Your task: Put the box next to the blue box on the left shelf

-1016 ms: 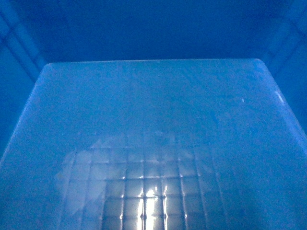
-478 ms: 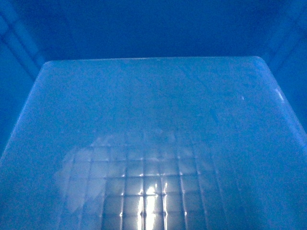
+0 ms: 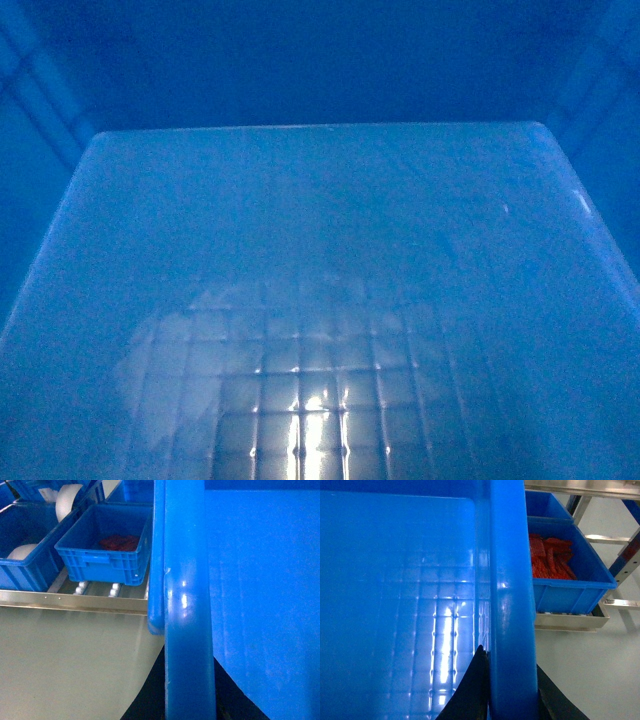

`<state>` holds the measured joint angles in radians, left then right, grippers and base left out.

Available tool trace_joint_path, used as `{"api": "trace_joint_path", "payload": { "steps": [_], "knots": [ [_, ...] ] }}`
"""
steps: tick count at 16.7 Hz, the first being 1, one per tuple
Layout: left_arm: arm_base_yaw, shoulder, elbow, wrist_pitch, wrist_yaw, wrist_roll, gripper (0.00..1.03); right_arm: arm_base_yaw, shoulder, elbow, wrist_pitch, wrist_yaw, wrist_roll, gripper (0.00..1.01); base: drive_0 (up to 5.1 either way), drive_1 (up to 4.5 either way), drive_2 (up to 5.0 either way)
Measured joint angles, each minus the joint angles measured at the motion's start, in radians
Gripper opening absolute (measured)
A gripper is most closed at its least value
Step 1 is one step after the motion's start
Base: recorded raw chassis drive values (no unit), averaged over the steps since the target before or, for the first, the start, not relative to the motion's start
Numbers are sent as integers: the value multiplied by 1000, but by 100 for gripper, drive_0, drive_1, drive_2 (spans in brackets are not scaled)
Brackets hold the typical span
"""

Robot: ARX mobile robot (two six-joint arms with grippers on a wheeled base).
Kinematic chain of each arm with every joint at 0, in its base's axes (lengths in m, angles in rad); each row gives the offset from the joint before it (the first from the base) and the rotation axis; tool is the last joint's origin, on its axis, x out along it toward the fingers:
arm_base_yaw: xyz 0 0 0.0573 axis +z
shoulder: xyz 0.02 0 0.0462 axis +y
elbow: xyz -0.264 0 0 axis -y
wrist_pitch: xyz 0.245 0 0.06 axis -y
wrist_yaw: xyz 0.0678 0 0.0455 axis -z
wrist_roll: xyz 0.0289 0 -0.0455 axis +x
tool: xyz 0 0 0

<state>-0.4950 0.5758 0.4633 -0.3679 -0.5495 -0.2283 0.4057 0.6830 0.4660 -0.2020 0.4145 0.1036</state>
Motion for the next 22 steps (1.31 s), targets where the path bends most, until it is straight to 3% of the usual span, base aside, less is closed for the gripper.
{"api": "trace_joint_path", "payload": {
  "steps": [22],
  "knots": [
    [0,0,0,-8,1,0,7,0,0,-1,-8,-3,0,10,0,0,0]
  ]
}}
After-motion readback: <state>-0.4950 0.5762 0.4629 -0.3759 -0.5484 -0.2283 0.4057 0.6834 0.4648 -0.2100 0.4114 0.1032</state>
